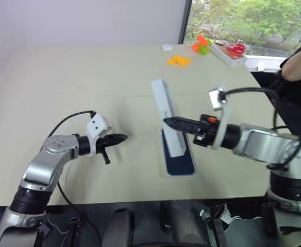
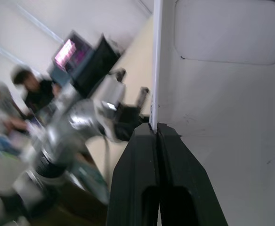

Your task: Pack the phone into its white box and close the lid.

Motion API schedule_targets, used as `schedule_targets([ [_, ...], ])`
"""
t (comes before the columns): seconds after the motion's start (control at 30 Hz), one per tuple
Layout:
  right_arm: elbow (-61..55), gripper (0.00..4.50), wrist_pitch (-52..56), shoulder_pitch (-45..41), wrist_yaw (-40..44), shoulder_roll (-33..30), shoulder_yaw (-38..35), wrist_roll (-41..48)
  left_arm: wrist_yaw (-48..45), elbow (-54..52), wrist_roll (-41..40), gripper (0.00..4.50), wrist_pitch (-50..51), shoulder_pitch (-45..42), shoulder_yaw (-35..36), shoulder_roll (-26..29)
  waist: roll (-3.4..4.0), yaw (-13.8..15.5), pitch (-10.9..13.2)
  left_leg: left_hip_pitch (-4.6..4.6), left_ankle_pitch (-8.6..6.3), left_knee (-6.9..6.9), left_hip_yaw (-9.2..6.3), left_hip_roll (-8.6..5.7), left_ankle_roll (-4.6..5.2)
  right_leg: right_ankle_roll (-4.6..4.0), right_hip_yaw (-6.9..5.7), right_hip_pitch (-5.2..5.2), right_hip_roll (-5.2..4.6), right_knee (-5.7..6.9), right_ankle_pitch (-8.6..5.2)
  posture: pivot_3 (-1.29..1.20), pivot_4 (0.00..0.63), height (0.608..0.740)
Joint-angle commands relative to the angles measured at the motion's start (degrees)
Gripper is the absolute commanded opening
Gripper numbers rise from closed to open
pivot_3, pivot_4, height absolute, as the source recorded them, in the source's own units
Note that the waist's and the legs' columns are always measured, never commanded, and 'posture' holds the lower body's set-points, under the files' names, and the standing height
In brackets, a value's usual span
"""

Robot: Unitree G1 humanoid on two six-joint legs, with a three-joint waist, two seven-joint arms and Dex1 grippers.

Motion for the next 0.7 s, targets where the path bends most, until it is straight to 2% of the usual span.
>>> schedule_targets([
  [0.03, 1.5, 0.08, -5.4, 0.5, -6.4, 5.7, 3.5, 2.2, 0.5, -0.8, 0.4, 0.0, -1.5, -0.9, 1.4, 0.4, 0.02, 0.1, 0.0, -0.02, 0.0, 0.0, -0.01, 0.01, 0.0, -0.01, 0.0, -0.06, 0.01, 0.02, 0.01, 0.0, 0.15, 0.726],
  [0.3, 4.3, 0.08, -6.7, 5.4, -18.3, 15.8, 4.7, 2.2, 1.8, -3.1, 0.5, 0.0, -0.7, 0.0, 0.9, 0.0, 0.04, 0.3, 0.0, -0.06, 0.0, -0.03, -0.08, 0.13, 0.0, -0.03, -0.05, -0.15, 0.07, 0.06, 0.03, 0.0, 0.15, 0.726],
  [0.53, 2.1, 0.08, -6.4, 10.0, -23.3, 18.4, 3.6, 2.2, 1.7, -3.1, 0.7, 0.0, -0.6, -1.0, -0.4, -0.3, 0.07, 0.2, 0.0, -0.01, 0.0, -0.02, -0.07, 0.18, 0.0, -0.08, -0.05, -0.12, 0.14, 0.06, 0.06, 0.0, 0.15, 0.726],
  [0.63, 0.8, 0.97, -6.5, 11.2, -23.4, 18.3, 3.3, 2.2, 1.5, -2.7, 0.7, 0.0, -0.6, -2.3, -1.3, -1.0, 0.07, 0.3, 0.0, -0.02, 0.0, -0.03, -0.09, 0.24, 0.0, -0.09, -0.06, -0.13, 0.23, 0.05, 0.05, 0.0, 0.15, 0.726],
  [0.7, -0.2, 1.92, -6.7, 11.4, -23.1, 17.7, 3.1, 2.2, 1.2, -2.5, 0.6, 0.0, -0.6, -2.9, -1.8, -1.4, 0.07, 0.2, 0.0, -0.02, 0.0, -0.02, -0.08, 0.24, 0.0, -0.09, -0.06, -0.12, 0.23, 0.05, 0.05, 0.0, 0.15, 0.726],
])
